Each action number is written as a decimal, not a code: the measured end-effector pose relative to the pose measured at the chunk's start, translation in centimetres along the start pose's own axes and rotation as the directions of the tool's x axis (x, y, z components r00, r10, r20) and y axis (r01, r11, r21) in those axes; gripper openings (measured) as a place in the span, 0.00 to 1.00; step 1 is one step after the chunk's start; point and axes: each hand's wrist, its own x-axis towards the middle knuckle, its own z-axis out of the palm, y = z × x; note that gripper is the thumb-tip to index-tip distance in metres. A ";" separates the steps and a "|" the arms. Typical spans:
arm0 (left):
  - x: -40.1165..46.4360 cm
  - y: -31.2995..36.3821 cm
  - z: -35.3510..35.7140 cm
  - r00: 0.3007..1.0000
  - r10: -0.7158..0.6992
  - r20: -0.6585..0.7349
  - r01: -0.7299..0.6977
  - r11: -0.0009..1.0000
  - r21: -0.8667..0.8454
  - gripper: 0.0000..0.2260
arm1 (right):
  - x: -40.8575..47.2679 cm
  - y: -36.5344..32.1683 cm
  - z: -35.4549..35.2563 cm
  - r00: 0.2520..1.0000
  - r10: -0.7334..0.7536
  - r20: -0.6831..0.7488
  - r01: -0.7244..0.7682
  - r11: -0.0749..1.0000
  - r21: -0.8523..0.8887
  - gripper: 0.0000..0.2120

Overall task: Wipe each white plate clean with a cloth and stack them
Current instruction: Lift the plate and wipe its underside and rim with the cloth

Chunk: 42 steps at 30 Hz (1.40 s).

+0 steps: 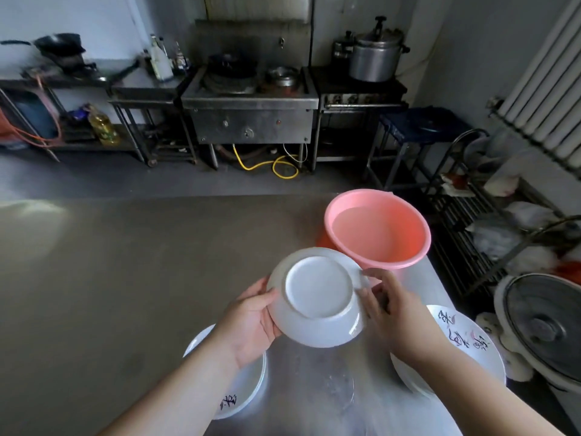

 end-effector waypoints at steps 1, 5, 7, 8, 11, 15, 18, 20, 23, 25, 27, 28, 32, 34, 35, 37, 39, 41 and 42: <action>-0.2 0.7 0.3 0.999 0.021 0.032 -0.022 1.000 0.015 0.18 | 0.4 -0.8 -0.6 1.000 -0.015 -0.014 0.014 0.994 -0.106 0.10; -0.9 2.7 2.1 0.987 0.106 0.117 -0.113 0.992 0.052 0.21 | 1.9 -3.7 -2.8 0.956 -0.128 -0.262 0.033 0.940 -0.340 0.10; -1.6 3.6 3.5 0.976 0.156 0.152 -0.167 0.984 0.068 0.22 | 3.0 -5.3 -3.6 0.910 -0.211 -0.357 0.103 0.949 -0.299 0.10; -2.0 4.0 4.3 0.970 0.179 0.167 -0.193 0.979 0.071 0.22 | 3.6 -6.1 -4.0 0.892 -0.244 -0.380 0.143 0.951 -0.275 0.11; -3.1 5.2 6.0 0.948 0.243 0.205 -0.263 0.962 0.077 0.22 | 5.7 -8.1 -5.5 0.841 -0.303 -0.448 0.213 0.947 -0.242 0.12; -4.3 6.3 7.3 0.932 0.294 0.214 -0.326 0.935 0.137 0.22 | 7.6 -10.8 -7.4 0.747 -0.341 -0.570 0.317 0.937 -0.144 0.18; -4.8 6.2 8.4 0.926 0.307 0.221 -0.343 0.928 0.147 0.20 | 7.4 -12.7 -6.8 0.781 -0.445 -0.437 0.474 0.879 -0.049 0.22; -5.0 6.1 9.0 0.917 0.323 0.232 -0.359 0.923 0.134 0.20 | 7.0 -13.3 -5.7 0.807 -0.540 -0.238 0.537 0.840 -0.083 0.23; -5.2 6.3 9.5 0.900 0.363 0.241 -0.401 0.906 0.135 0.21 | 5.9 -13.3 -4.6 0.798 -0.603 -0.007 0.586 0.778 -0.227 0.28; -5.2 6.7 9.3 0.896 0.381 0.230 -0.414 0.902 0.121 0.20 | 4.3 -12.7 -4.0 0.769 -0.637 0.050 0.627 0.738 -0.248 0.30; -5.1 7.0 9.1 0.893 0.395 0.217 -0.423 0.901 0.098 0.19 | 2.2 -11.8 -3.1 0.721 -0.689 0.077 0.675 0.673 -0.303 0.32; -5.1 7.1 8.9 0.892 0.399 0.212 -0.424 0.901 0.092 0.18 | 1.3 -11.3 -2.7 0.705 -0.704 0.087 0.685 0.643 -0.343 0.34; -5.2 6.6 8.7 0.894 0.396 0.211 -0.427 0.895 0.129 0.19 | 2.0 -11.7 -3.4 0.765 -0.635 0.102 0.596 0.640 -0.485 0.39; -5.3 6.4 8.8 0.895 0.386 0.222 -0.422 0.896 0.142 0.21 | 3.4 -12.7 -4.3 0.824 -0.558 0.097 0.523 0.683 -0.510 0.41; -5.4 6.6 8.8 0.893 0.392 0.223 -0.426 0.894 0.137 0.21 | 3.7 -13.0 -4.4 0.828 -0.552 0.094 0.517 0.690 -0.507 0.41; -5.5 7.2 8.8 0.885 0.415 0.212 -0.444 0.889 0.115 0.20 | 2.8 -13.1 -3.8 0.795 -0.599 0.095 0.569 0.680 -0.463 0.42; -5.5 7.8 8.7 0.879 0.433 0.201 -0.457 0.885 0.094 0.19 | 0.9 -12.4 -2.5 0.741 -0.663 0.101 0.631 0.637 -0.443 0.42; -5.7 7.8 8.6 0.880 0.431 0.199 -0.455 0.886 0.093 0.20 | 0.0 -11.9 -2.1 0.727 -0.681 0.093 0.634 0.613 -0.471 0.42; -5.8 7.6 8.6 0.882 0.424 0.206 -0.450 0.888 0.099 0.20 | 0.4 -12.0 -2.6 0.744 -0.663 0.081 0.609 0.624 -0.490 0.42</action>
